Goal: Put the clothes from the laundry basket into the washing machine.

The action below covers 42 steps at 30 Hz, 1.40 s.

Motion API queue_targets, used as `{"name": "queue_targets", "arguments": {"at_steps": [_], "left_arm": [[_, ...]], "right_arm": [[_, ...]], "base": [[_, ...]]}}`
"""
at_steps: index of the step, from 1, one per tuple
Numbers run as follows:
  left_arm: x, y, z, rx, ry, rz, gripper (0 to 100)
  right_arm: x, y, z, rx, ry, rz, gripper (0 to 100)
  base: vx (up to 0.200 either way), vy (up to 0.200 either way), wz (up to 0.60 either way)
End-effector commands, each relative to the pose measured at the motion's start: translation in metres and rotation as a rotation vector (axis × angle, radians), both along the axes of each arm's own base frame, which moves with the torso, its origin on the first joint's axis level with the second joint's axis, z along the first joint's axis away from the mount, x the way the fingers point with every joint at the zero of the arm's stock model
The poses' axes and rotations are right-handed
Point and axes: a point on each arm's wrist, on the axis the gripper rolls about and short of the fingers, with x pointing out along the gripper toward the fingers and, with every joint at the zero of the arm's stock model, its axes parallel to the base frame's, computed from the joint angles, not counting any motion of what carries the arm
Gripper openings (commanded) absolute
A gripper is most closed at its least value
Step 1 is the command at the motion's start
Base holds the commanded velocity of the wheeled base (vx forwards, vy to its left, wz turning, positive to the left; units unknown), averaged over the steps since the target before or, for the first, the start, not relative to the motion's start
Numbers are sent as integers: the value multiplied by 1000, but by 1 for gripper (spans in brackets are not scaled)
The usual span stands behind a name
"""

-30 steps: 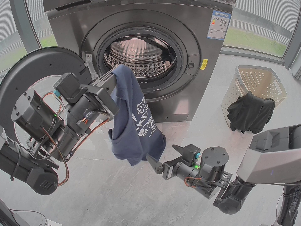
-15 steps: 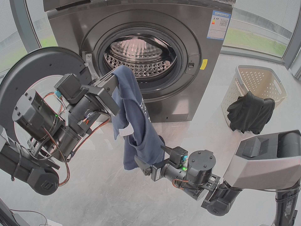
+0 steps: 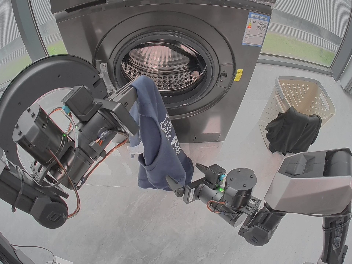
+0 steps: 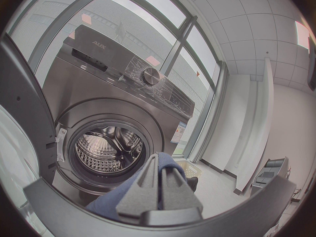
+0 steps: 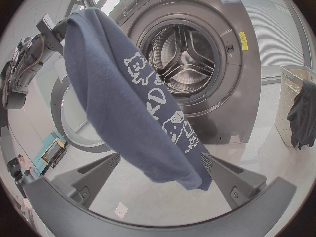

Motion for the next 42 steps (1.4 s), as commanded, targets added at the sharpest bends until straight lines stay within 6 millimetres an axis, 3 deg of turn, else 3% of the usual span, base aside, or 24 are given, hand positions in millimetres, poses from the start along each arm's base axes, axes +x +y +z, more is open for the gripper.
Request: {"name": "queue_targets", "arguments": {"at_steps": [1, 10, 17, 24, 37, 38, 42], "left_arm": [[-1, 0, 0, 0, -2, -3, 0], [-15, -4, 11, -21, -34, -46, 0], [-16, -4, 9, -15, -30, -48, 0], [-18, -2, 11, -15, -38, -59, 0], [-21, -2, 14, -21, -45, -66, 0], [-20, -1, 14, -22, -46, -61, 0], [-17, 0, 12, -17, -40, -52, 0]], "right_arm": [[13, 12, -9, 14, -17, 7, 100], [58, 34, -10, 83, -139, -7, 100], [77, 43, -15, 113, -183, -19, 100], [118, 31, -23, 141, -242, -96, 100], [124, 37, -26, 160, -262, -106, 100], [126, 36, -25, 164, -267, -111, 0], [127, 32, -20, 167, -272, -118, 0]], "base": [[0, 0, 0], [0, 0, 0], [0, 0, 0], [0, 0, 0], [0, 0, 0], [0, 0, 0], [0, 0, 0]]}}
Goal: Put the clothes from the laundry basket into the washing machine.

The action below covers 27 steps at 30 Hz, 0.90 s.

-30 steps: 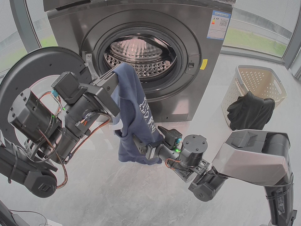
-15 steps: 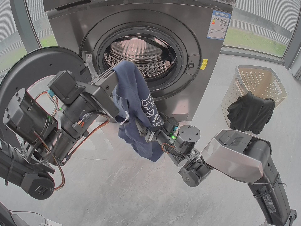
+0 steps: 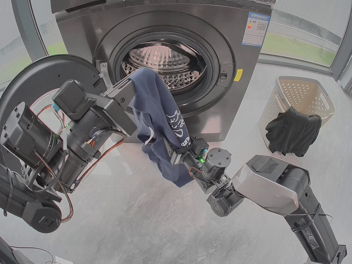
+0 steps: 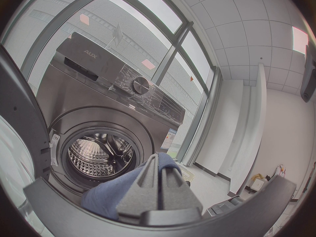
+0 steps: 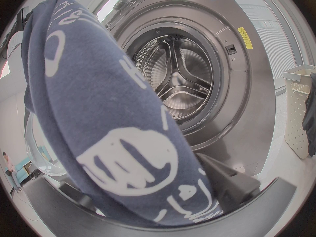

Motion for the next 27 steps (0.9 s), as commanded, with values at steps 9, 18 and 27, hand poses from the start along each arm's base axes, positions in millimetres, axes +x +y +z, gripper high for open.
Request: {"name": "queue_targets", "arguments": {"at_steps": [9, 18, 27], "left_arm": [[27, 16, -16, 35, 54, 108, 0], [43, 19, -54, 116, 167, 145, 0], [59, 21, -112, 290, 299, 172, 0]], "right_arm": [[-14, -29, 23, -26, 39, -33, 0], [-23, -72, 74, 3, 10, -101, 0], [-27, -89, 108, 39, -50, -129, 0]], "base": [[0, 0, 0], [0, 0, 0], [0, 0, 0]]}}
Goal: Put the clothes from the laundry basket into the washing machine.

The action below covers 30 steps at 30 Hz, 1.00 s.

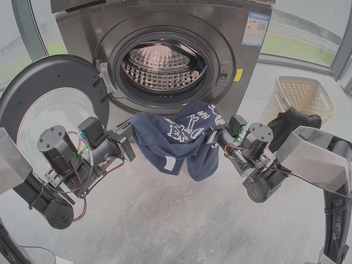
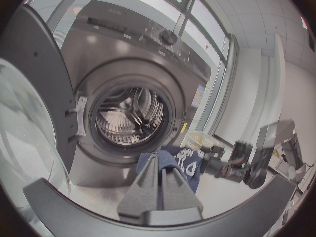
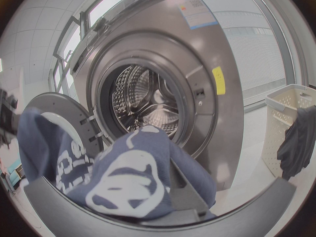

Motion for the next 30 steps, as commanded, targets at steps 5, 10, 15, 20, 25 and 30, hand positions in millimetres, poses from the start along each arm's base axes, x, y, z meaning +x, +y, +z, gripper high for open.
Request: {"name": "queue_targets", "arguments": {"at_steps": [5, 10, 15, 20, 25, 30], "left_arm": [[9, -3, -46, 90, 138, -4, 0], [8, -2, -49, 96, 151, -3, 0], [8, -2, -52, 102, 163, -3, 0], [9, -1, -54, 103, 166, 0, 0], [7, -1, -57, 118, 175, -2, 100], [9, -1, -70, 148, 212, 1, 100]], "right_arm": [[-14, -5, 43, 50, -81, 7, 0], [-19, -3, 45, 57, -79, 3, 0], [-20, -4, 50, 64, -87, -1, 0], [-20, -4, 52, 64, -90, -1, 0], [-20, -3, 53, 65, -91, 0, 0], [-19, -5, 52, 64, -91, -6, 0]], "base": [[0, 0, 0], [0, 0, 0], [0, 0, 0], [0, 0, 0], [0, 0, 0], [0, 0, 0]]}}
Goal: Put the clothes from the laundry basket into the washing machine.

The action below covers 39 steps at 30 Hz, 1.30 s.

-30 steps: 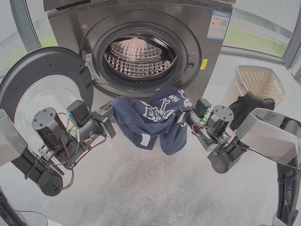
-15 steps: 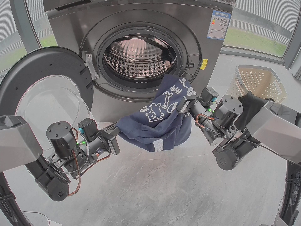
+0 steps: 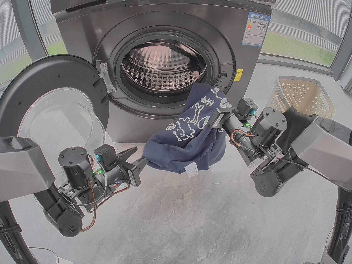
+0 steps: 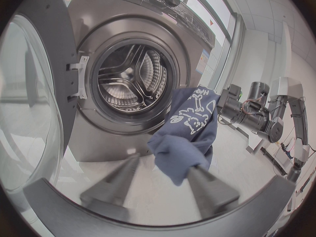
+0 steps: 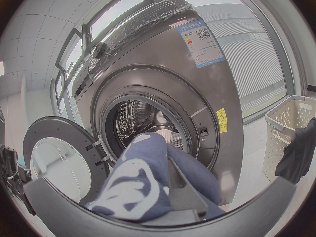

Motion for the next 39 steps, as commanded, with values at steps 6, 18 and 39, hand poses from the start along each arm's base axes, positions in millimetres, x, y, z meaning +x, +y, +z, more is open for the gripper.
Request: {"name": "queue_targets", "arguments": {"at_steps": [6, 18, 39], "left_arm": [[-10, 4, -24, 57, 101, -13, 100], [-46, 13, -70, 269, 259, -170, 100], [3, -37, -5, 61, -74, -192, 100]], "right_arm": [[2, -4, 4, 6, -9, -10, 0], [5, -6, 4, 28, -1, -38, 0], [-16, 34, -13, 7, 39, 71, 0]], "base": [[0, 0, 0], [0, 0, 0], [0, 0, 0]]}}
